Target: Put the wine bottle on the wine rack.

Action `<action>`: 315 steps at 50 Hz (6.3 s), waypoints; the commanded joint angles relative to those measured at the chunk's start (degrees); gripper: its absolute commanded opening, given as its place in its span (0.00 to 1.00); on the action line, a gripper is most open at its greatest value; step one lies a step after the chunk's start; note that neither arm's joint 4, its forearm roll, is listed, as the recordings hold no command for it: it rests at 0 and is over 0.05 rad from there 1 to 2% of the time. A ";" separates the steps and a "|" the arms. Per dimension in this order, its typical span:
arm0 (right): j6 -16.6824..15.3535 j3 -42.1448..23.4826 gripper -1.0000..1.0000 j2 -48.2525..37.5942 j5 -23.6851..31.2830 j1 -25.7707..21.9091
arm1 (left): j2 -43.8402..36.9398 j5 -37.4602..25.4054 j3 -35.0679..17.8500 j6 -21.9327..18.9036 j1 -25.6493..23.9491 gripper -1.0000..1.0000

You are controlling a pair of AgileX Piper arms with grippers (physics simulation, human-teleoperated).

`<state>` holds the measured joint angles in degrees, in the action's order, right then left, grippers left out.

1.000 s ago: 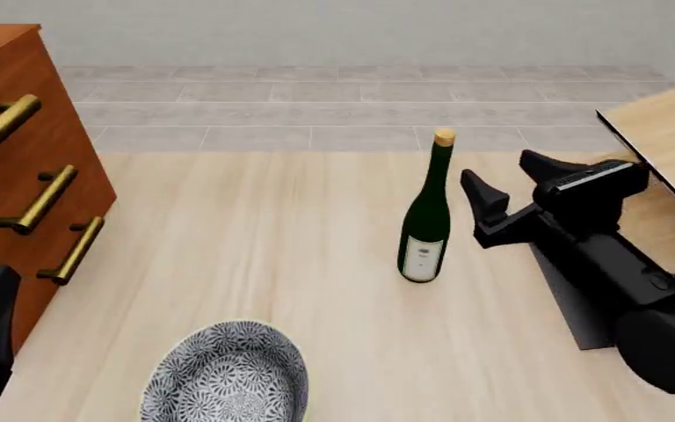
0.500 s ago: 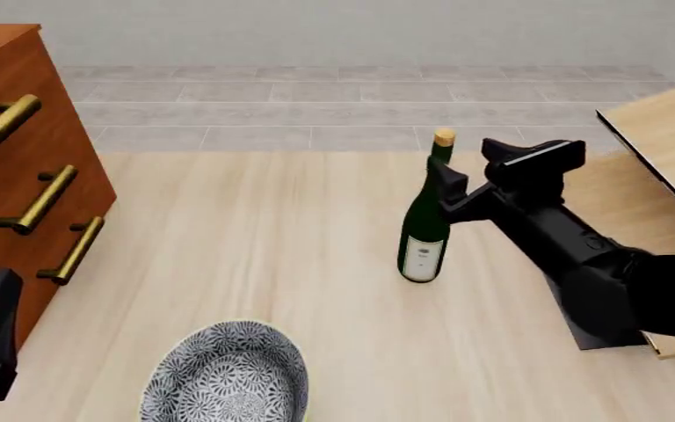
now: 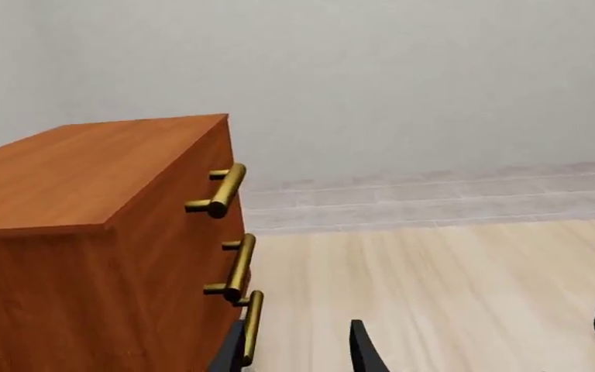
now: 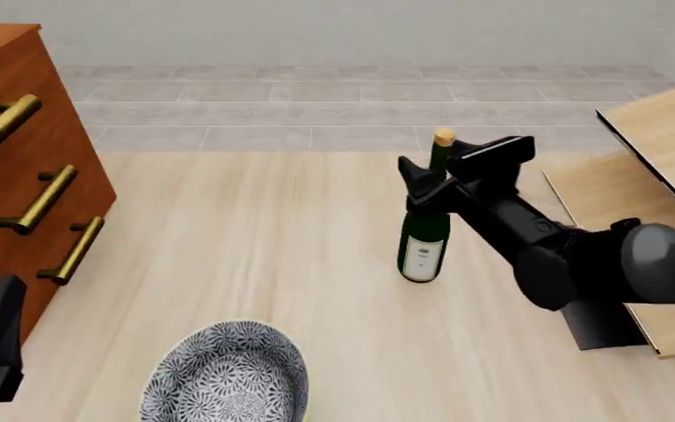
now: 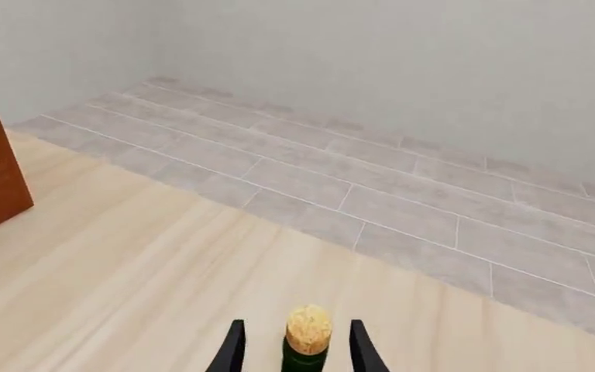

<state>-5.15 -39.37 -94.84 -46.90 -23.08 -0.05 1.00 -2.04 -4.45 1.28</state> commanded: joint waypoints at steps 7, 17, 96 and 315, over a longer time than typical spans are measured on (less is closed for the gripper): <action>0.08 -1.62 1.00 -3.14 -0.58 -0.76 | 0.03 0.80 1.19 -0.34 0.38 1.00; -0.45 -1.45 1.00 -2.15 -0.19 -0.37 | 0.03 0.96 1.33 -0.29 0.32 1.00; 7.65 -10.36 0.00 32.23 42.43 6.17 | 0.05 0.66 -1.24 1.65 -2.02 1.00; 32.16 -18.80 0.00 35.56 69.08 64.34 | 0.05 1.53 0.35 3.88 -3.60 1.00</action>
<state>25.92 -61.89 -57.58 23.23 40.40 -0.01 2.23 -2.24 -0.54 -2.40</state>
